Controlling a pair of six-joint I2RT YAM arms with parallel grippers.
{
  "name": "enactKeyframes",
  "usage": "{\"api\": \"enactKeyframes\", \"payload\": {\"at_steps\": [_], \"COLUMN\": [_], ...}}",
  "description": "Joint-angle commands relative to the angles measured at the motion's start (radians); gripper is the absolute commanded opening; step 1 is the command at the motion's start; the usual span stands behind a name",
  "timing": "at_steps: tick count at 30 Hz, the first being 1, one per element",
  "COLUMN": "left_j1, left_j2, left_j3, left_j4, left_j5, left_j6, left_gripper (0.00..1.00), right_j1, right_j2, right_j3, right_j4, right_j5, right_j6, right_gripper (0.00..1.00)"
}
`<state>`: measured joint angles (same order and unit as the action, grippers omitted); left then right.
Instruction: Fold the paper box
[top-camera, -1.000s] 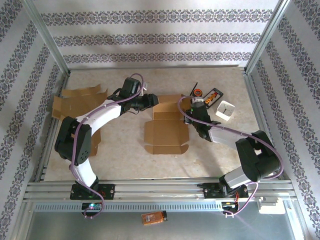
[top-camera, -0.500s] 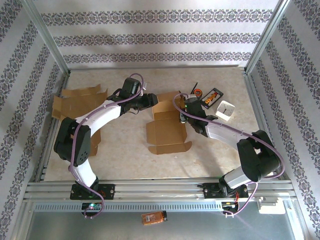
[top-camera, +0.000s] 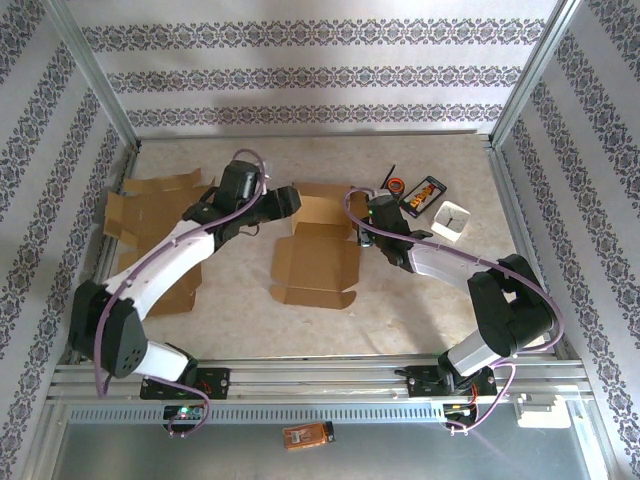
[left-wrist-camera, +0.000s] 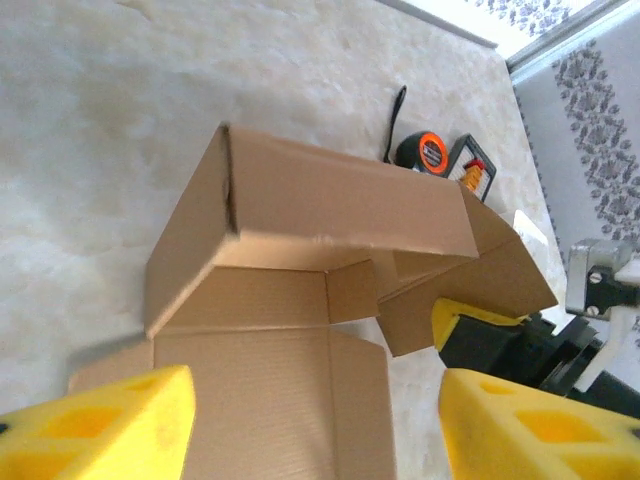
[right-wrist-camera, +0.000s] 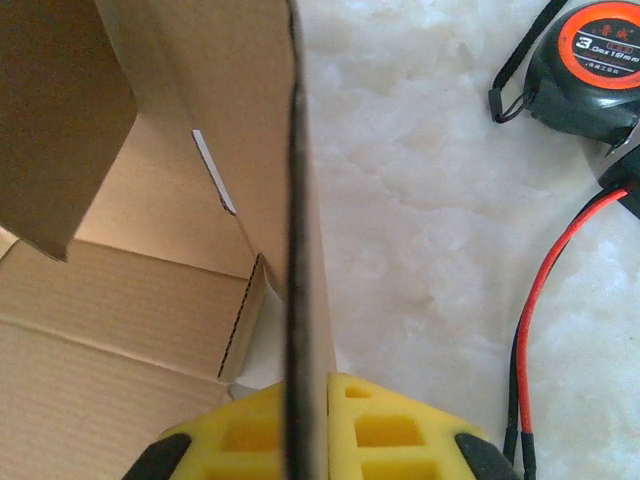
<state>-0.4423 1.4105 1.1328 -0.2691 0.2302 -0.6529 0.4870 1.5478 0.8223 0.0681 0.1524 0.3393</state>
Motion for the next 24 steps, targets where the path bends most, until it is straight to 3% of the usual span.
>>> {"api": "enactKeyframes", "payload": {"at_steps": [1, 6, 13, 19, 24], "left_j1": [-0.051, -0.198, -0.222, -0.229, -0.236], "left_j2": [-0.062, 0.026, 0.247, 0.406, 0.475], "left_j3": [-0.085, -0.144, -0.150, -0.133, -0.132], "left_j4": [0.020, 0.152, 0.240, 0.351, 0.403], "left_j5": [-0.076, -0.053, -0.008, 0.168, 0.181], "left_j6": [-0.076, -0.147, -0.159, -0.189, -0.200], "left_gripper": [0.47, 0.00, 0.00, 0.00, 0.00], "right_j1": [0.009, 0.011, 0.013, 0.017, 0.024], "right_j2": [0.010, 0.025, 0.031, 0.028, 0.011], "right_j3": [0.029, 0.033, 0.035, 0.044, 0.055], "right_j4": [0.041, 0.057, 0.055, 0.032, 0.013], "right_j5": [0.019, 0.021, 0.009, 0.005, -0.022], "right_j6": [-0.017, -0.037, -0.048, -0.003, 0.080], "right_gripper": [0.09, 0.09, 0.09, 0.09, 0.09]}}
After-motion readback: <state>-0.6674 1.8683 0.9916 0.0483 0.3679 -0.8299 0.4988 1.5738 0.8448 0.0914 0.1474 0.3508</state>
